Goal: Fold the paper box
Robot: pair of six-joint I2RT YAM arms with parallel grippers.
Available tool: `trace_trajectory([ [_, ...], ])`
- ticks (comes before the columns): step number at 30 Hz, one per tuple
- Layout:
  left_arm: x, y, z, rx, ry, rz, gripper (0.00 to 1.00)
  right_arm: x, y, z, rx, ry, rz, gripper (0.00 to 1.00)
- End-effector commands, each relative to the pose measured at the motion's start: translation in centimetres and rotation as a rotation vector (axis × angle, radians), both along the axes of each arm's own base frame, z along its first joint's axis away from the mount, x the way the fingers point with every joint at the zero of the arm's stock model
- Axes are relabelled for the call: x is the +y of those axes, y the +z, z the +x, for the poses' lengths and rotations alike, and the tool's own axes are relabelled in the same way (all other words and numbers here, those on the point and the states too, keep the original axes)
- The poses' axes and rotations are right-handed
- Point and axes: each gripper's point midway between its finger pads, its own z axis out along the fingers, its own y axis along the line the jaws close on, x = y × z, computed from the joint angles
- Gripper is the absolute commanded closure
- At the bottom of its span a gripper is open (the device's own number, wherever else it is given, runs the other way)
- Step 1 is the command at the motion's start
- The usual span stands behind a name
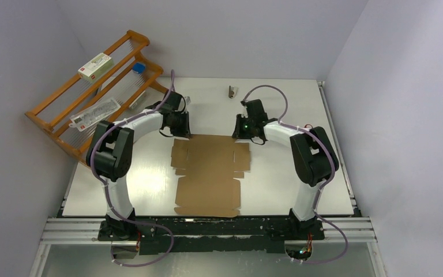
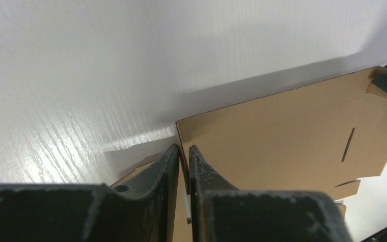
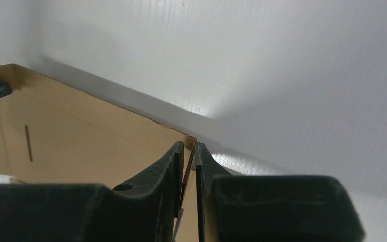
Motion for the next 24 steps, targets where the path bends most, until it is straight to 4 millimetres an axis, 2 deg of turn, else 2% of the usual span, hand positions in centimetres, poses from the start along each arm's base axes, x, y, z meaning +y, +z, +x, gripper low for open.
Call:
trace_trajectory([
  [1, 0.2, 1.2, -0.4, -0.049, 0.018, 0.066, 0.84, 0.2, 2.5, 1.0, -0.093, -0.029, -0.159, 0.82],
  [8, -0.9, 1.3, -1.3, -0.069, 0.037, 0.175, 0.89, 0.8, 2.7, 1.3, -0.132, -0.05, -0.344, 0.83],
  [15, -1.3, 1.3, -0.9, -0.086, 0.064, 0.256, 0.9, 0.9, 2.3, 1.8, -0.143, -0.07, -0.433, 0.83],
  [20, -1.3, 1.9, -0.8, -0.095, 0.082, 0.254, 0.8, 1.1, 2.4, 1.9, -0.147, -0.065, -0.429, 0.79],
  [24, -0.8, 3.5, -0.9, -0.12, 0.095, 0.257, 0.63, 1.1, 3.9, 1.8, -0.177, -0.057, -0.399, 0.73],
])
